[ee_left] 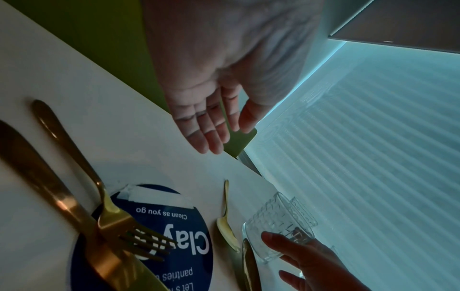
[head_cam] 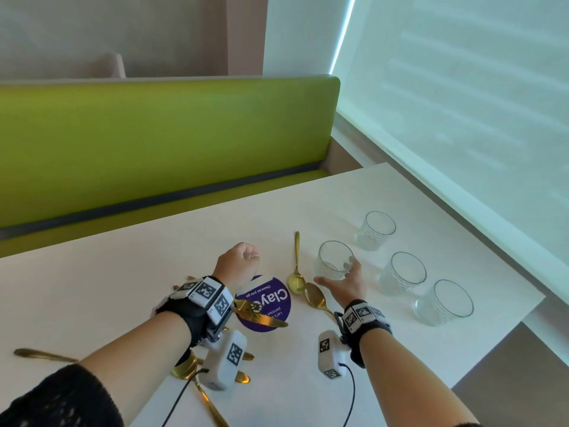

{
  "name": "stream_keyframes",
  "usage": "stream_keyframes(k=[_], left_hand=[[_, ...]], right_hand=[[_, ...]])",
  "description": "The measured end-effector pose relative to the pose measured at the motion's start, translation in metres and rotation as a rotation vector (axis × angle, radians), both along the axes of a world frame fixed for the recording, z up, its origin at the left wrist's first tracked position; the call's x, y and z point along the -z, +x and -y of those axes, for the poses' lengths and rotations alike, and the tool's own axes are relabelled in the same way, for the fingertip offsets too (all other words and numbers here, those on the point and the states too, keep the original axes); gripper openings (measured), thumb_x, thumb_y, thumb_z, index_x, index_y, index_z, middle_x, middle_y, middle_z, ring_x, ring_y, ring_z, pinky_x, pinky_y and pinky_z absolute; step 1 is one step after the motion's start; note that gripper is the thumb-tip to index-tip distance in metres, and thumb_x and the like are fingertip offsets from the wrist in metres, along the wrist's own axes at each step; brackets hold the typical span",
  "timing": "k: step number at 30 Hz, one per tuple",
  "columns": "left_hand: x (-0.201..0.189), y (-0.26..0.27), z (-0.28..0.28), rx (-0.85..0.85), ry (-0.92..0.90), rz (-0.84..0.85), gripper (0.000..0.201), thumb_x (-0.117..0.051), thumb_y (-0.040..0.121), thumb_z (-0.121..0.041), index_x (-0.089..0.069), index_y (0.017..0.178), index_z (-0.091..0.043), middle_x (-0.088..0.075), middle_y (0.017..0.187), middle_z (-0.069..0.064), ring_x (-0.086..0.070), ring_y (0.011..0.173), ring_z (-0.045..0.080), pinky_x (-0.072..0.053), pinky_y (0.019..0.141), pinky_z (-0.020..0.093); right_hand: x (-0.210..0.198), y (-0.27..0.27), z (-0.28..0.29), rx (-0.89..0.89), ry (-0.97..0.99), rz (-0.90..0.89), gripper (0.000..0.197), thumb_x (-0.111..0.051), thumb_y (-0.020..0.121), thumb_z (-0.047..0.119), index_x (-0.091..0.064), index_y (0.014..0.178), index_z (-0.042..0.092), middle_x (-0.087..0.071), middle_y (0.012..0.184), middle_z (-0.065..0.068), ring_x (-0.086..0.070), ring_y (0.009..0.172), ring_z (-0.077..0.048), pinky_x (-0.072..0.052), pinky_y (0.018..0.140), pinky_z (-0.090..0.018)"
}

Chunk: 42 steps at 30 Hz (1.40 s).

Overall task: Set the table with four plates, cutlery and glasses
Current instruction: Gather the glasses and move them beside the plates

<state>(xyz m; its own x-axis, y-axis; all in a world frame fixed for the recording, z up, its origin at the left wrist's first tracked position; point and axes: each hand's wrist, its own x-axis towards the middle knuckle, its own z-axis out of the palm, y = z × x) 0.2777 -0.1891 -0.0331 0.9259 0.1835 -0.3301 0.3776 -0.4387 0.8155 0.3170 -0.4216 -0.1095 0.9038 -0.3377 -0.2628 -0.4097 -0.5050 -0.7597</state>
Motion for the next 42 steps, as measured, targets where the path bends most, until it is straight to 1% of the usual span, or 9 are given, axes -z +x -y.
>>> stream_keyframes(k=[5, 10, 18, 24, 29, 31, 34, 37, 42], left_hand=[[0.000, 0.004, 0.007, 0.030, 0.042, -0.007, 0.030, -0.051, 0.091, -0.019, -0.055, 0.120, -0.012, -0.062, 0.120, 0.004, -0.058, 0.111, 0.021, -0.046, 0.100, 0.032], [0.004, 0.005, 0.014, 0.110, 0.077, -0.021, 0.038, -0.056, 0.090, -0.022, -0.049, 0.126, -0.013, -0.060, 0.121, 0.002, -0.054, 0.104, 0.013, -0.039, 0.088, 0.021], [0.010, 0.007, 0.047, 0.348, -0.043, -0.031, 0.093, -0.080, 0.071, -0.026, -0.025, 0.146, -0.023, -0.044, 0.143, -0.002, -0.045, 0.130, 0.015, -0.040, 0.107, 0.032], [0.010, 0.007, 0.069, 0.290, -0.106, 0.025, 0.080, -0.084, 0.064, -0.028, -0.041, 0.131, -0.021, -0.062, 0.110, -0.006, -0.061, 0.104, 0.015, -0.051, 0.091, 0.027], [0.016, 0.010, 0.084, 0.261, -0.044, 0.017, 0.083, -0.085, 0.061, -0.034, -0.041, 0.130, -0.017, -0.060, 0.121, -0.001, -0.059, 0.109, 0.017, -0.049, 0.089, 0.026], [0.018, 0.013, 0.086, 0.225, -0.049, 0.000, 0.083, -0.085, 0.061, -0.032, -0.040, 0.129, -0.016, -0.058, 0.125, 0.001, -0.057, 0.111, 0.019, -0.047, 0.088, 0.025], [0.019, 0.016, 0.085, 0.208, -0.048, -0.016, 0.079, -0.084, 0.062, -0.029, -0.041, 0.126, -0.015, -0.058, 0.125, 0.002, -0.054, 0.106, 0.018, -0.044, 0.086, 0.024], [0.017, 0.017, 0.085, 0.202, -0.025, -0.004, 0.075, -0.083, 0.064, -0.026, -0.041, 0.124, -0.013, -0.058, 0.124, 0.005, -0.052, 0.103, 0.017, -0.042, 0.083, 0.023], [0.015, 0.018, 0.086, 0.165, -0.020, 0.003, 0.076, -0.083, 0.064, -0.027, -0.041, 0.125, -0.012, -0.057, 0.124, 0.005, -0.055, 0.113, 0.022, -0.043, 0.085, 0.023]], right_hand=[[0.002, 0.007, -0.005, 0.031, 0.021, 0.076, 0.088, -0.086, 0.061, 0.021, -0.037, 0.135, 0.014, -0.055, 0.131, -0.007, -0.050, 0.121, -0.024, -0.040, 0.100, -0.032], [-0.006, 0.008, -0.010, -0.006, 0.008, 0.099, 0.074, -0.082, 0.064, 0.020, -0.044, 0.127, 0.016, -0.056, 0.115, -0.003, -0.049, 0.115, -0.024, -0.040, 0.093, -0.032], [-0.039, -0.002, -0.017, -0.305, 0.320, 0.058, 0.077, -0.087, 0.054, 0.012, -0.049, 0.121, 0.012, -0.062, 0.104, -0.004, -0.060, 0.098, -0.020, -0.053, 0.081, -0.029], [-0.053, -0.013, -0.010, -0.376, 0.490, 0.006, 0.074, -0.078, 0.053, 0.012, -0.049, 0.121, 0.006, -0.065, 0.089, 0.001, -0.065, 0.068, 0.003, -0.050, 0.059, -0.011], [-0.055, -0.017, 0.023, -0.362, 0.418, -0.086, 0.084, -0.083, 0.059, 0.015, -0.046, 0.135, 0.009, -0.064, 0.099, -0.003, -0.061, 0.074, -0.004, -0.046, 0.057, -0.011], [-0.053, -0.021, 0.044, -0.265, 0.316, -0.147, 0.087, -0.084, 0.059, 0.028, -0.046, 0.135, 0.012, -0.062, 0.111, -0.008, -0.060, 0.083, -0.012, -0.045, 0.059, -0.018], [-0.036, -0.028, 0.079, -0.005, 0.133, -0.234, 0.068, -0.080, 0.072, 0.033, -0.051, 0.128, 0.007, -0.062, 0.109, -0.010, -0.059, 0.086, -0.020, -0.051, 0.064, -0.027], [-0.019, -0.030, 0.102, 0.230, 0.015, -0.259, 0.076, -0.078, 0.072, 0.032, -0.045, 0.132, 0.002, -0.058, 0.120, -0.014, -0.060, 0.104, -0.029, -0.053, 0.090, -0.044], [-0.014, -0.019, 0.103, 0.377, 0.045, -0.190, 0.091, -0.079, 0.073, 0.024, -0.023, 0.143, 0.004, -0.048, 0.136, -0.019, -0.049, 0.125, -0.035, -0.042, 0.100, -0.038]])
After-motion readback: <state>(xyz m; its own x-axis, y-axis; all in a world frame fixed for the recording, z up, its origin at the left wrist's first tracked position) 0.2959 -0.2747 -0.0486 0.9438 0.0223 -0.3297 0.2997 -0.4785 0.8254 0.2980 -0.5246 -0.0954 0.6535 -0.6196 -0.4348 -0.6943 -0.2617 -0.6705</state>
